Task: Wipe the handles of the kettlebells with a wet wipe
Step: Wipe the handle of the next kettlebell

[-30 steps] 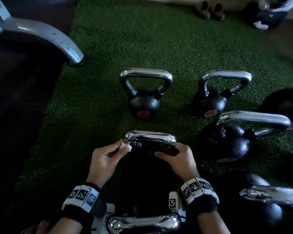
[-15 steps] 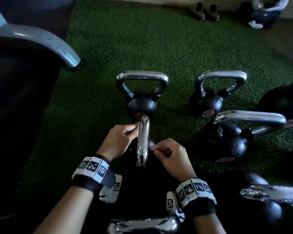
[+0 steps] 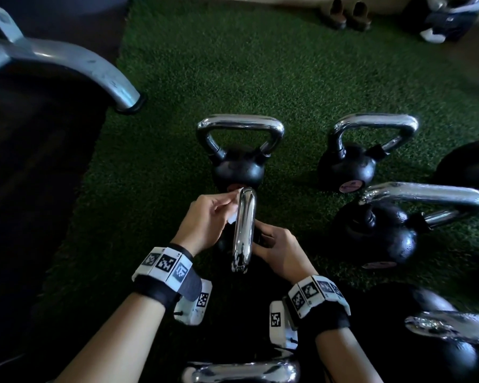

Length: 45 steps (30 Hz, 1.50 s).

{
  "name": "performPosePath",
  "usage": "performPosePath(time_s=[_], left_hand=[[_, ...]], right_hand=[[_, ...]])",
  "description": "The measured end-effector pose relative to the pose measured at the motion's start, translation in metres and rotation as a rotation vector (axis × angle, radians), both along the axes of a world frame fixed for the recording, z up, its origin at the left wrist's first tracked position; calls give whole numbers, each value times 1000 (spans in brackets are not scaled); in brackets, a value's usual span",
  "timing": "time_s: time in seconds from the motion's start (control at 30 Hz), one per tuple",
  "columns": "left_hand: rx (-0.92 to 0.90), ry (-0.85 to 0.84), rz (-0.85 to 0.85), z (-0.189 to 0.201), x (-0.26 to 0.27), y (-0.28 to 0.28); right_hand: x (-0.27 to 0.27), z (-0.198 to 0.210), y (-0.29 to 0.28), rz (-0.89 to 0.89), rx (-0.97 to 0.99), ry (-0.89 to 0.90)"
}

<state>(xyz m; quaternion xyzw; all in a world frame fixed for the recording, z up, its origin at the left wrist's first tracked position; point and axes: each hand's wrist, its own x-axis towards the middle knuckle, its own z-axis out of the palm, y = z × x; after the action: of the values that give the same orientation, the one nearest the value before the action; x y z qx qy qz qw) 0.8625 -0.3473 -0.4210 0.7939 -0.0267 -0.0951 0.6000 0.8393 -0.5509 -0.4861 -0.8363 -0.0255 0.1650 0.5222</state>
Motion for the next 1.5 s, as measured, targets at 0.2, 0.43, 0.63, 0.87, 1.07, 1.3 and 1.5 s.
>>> performPosePath(time_s=[0.2, 0.43, 0.63, 0.87, 1.07, 1.3, 1.5], left_hand=[[-71, -35, -13, 29, -13, 9], [-90, -34, 81, 45, -15, -3], [-168, 191, -24, 54, -30, 11], [-159, 259, -202, 47, -44, 29], [-108, 152, -256, 35, -61, 27], [93, 19, -214, 28, -80, 23], [196, -12, -157, 21, -81, 26]], right_hand=[[-4, 6, 1, 4, 18, -10], [-4, -2, 0, -46, 98, 14], [-7, -2, -1, -45, 133, 4], [-2, -4, -2, -29, 152, 20], [0, -15, -7, -48, 171, 43], [0, -14, -6, -46, 215, 53], [2, -2, -1, -38, 148, 23]])
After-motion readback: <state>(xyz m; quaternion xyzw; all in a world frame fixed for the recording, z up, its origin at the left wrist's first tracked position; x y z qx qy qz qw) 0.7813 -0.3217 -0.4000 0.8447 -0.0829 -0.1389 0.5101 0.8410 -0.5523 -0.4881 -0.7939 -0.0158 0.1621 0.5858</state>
